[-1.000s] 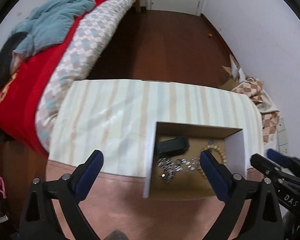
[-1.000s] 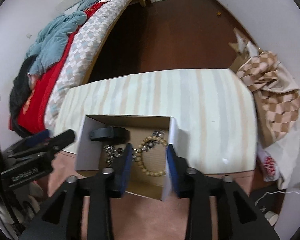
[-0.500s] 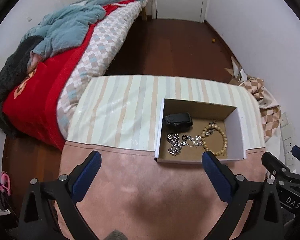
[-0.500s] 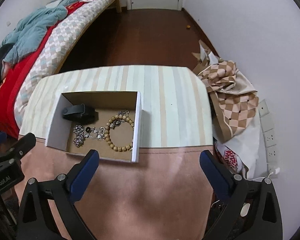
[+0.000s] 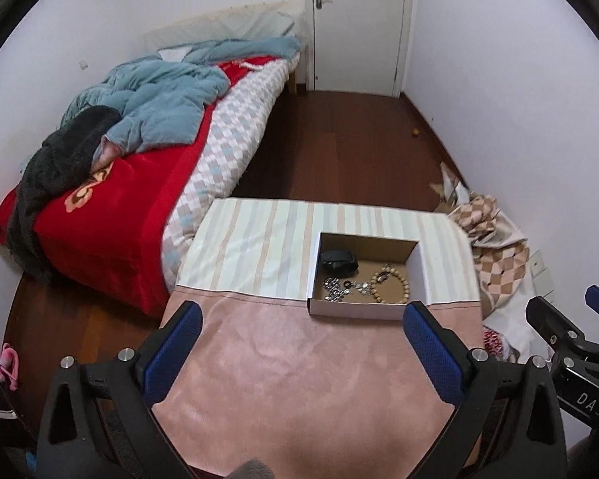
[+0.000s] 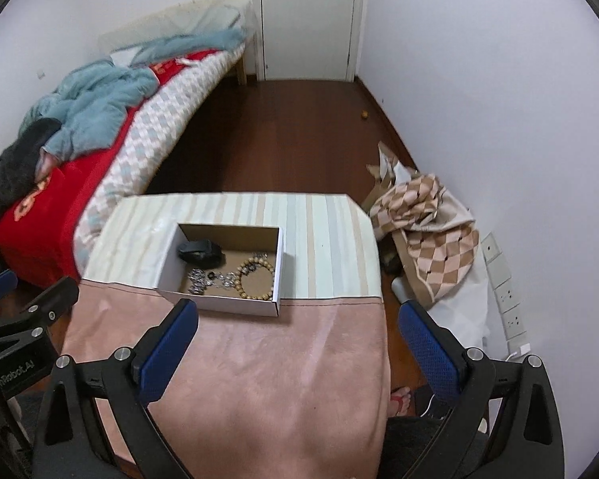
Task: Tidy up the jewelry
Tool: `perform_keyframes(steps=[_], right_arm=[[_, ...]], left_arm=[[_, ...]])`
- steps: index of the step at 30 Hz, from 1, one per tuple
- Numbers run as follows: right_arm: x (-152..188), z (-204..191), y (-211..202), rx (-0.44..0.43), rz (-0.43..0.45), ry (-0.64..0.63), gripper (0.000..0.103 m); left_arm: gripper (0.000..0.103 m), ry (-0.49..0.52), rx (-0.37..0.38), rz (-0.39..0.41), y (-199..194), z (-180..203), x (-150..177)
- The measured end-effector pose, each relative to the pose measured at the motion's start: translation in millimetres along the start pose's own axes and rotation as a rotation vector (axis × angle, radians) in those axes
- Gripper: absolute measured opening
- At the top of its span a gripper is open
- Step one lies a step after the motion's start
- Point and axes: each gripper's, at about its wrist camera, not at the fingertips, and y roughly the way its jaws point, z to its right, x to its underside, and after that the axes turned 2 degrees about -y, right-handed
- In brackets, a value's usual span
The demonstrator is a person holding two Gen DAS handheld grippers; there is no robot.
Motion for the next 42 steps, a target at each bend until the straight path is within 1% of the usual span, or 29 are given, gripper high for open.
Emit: perform_keyframes(steps=[8,12,17,21,25,30,32,39,42], right_arm=[[9,7,-74,-0.001,0.089,0.01,0.102],[15,9,-103,-0.005,0.122,0.019,0.102],[21,5,-129,-0.003,0.146,0.008,0.103],[27,5,-140,-0.007,0.144,0.006,0.103],[30,8,-141,-0.011,0.135,0.018,0.103],[23,11,-132,-0.006,0.123,0.027,0.103],[19,11,-127,0.006,0.124,0.028,0.103],[-3,11,-99,0.028,0.108,0.029,0.103],[-13,10,-82,0.038,0.091,0.022,0.103]], left_arm=[[0.103,0.004,0.022,0.061,-53,1,6],[0.103,-0.003,0.039,0.065,-71,-1,11],[0.103,0.0,0.046,0.057,-86,0,17],[0.103,0.01,0.046,0.059,-96,2,21],[0.103,0.014,0.047,0.061,-97,3,22],[0.103,0.002,0.044,0.056,-94,4,19],[0.103,0.001,0.045,0.052,-88,5,13],[0.103,0.001,0.003,0.025,-61,7,-7],[0.103,0.01,-0.009,0.002,-45,8,-15]])
